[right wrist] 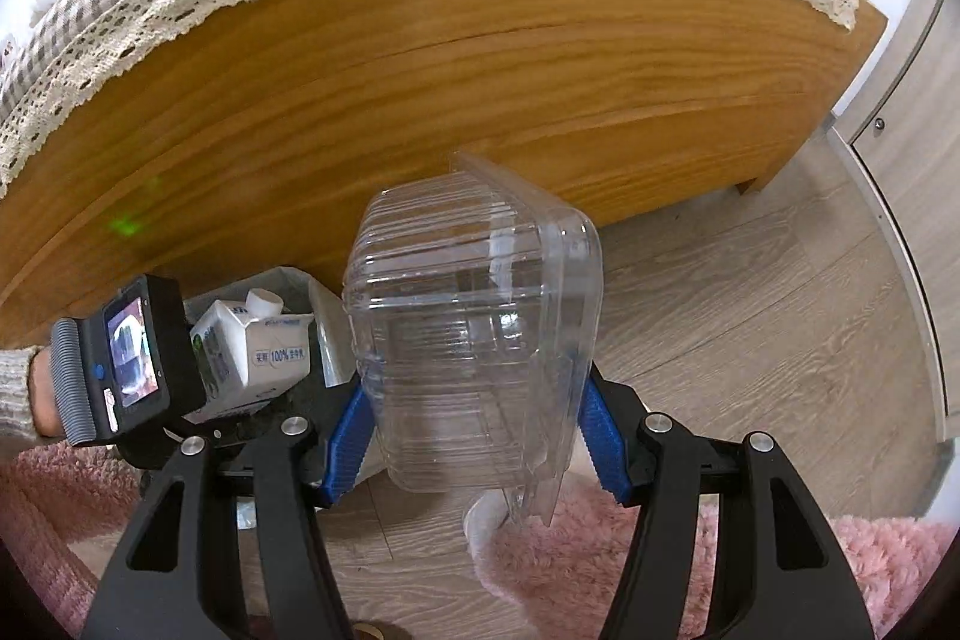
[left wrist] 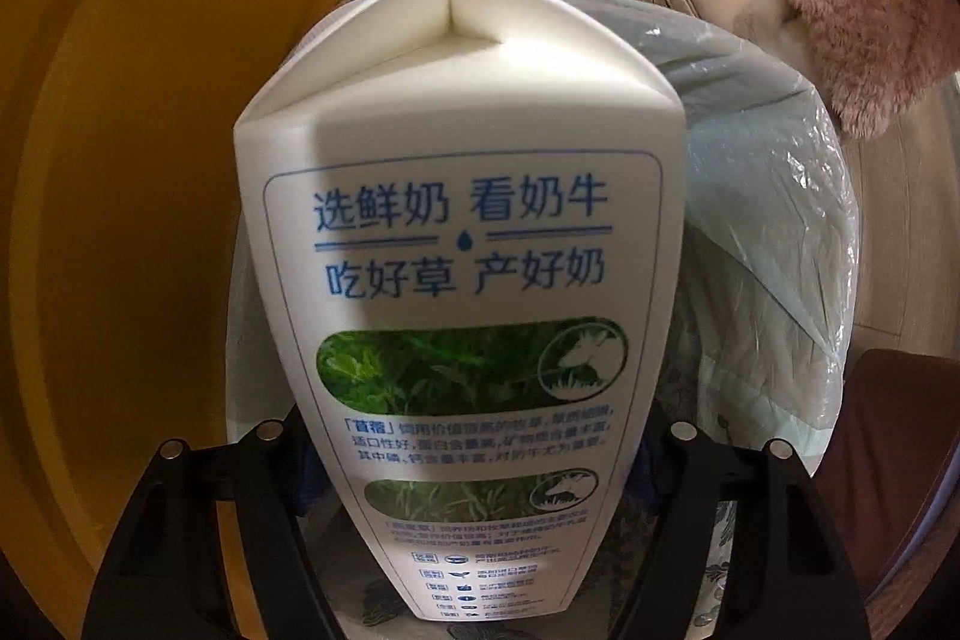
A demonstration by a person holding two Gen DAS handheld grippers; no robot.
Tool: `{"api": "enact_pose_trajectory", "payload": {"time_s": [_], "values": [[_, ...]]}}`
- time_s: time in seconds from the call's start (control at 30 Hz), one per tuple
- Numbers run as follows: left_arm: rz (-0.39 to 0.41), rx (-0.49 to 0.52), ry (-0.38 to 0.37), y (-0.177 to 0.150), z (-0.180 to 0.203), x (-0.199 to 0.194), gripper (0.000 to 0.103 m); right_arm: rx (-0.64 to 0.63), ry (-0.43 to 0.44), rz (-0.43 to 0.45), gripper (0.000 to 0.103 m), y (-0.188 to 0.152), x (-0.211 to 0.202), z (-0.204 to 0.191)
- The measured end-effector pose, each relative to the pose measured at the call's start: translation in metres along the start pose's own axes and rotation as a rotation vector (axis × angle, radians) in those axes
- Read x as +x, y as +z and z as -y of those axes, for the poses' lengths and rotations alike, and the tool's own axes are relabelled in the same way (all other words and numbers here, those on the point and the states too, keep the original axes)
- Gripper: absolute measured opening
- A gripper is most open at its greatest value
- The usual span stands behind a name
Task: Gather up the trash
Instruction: 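Lower the milk carton into the trash bin with the left tool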
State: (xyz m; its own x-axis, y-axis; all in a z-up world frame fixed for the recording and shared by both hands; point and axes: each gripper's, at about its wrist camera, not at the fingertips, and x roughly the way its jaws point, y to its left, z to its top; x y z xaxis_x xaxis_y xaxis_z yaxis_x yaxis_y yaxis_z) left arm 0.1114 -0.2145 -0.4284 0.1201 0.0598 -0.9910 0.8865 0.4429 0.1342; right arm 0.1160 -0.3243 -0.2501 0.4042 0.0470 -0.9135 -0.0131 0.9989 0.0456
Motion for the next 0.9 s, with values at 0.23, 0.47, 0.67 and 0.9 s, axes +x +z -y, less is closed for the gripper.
{"api": "enact_pose_trajectory", "payload": {"time_s": [0.23, 0.47, 0.67, 0.9], "values": [[-0.106, 0.048, 0.003, 0.024, 0.01, 0.034, 0.07, -0.003, 0.009, -0.008, 0.06, 0.002, 0.001, 0.006], [-0.178, 0.109, 0.012, 0.047, 0.03, 0.069, 0.07, -0.004, 0.019, -0.014, 0.06, 0.003, 0.003, 0.009], [-0.223, 0.086, -0.008, 0.063, 0.04, 0.095, 0.072, -0.007, 0.022, -0.015, 0.06, 0.001, 0.008, 0.01], [-0.201, 0.05, -0.022, 0.066, 0.03, 0.099, 0.079, -0.008, 0.026, -0.016, 0.06, 0.001, 0.009, 0.008]]}}
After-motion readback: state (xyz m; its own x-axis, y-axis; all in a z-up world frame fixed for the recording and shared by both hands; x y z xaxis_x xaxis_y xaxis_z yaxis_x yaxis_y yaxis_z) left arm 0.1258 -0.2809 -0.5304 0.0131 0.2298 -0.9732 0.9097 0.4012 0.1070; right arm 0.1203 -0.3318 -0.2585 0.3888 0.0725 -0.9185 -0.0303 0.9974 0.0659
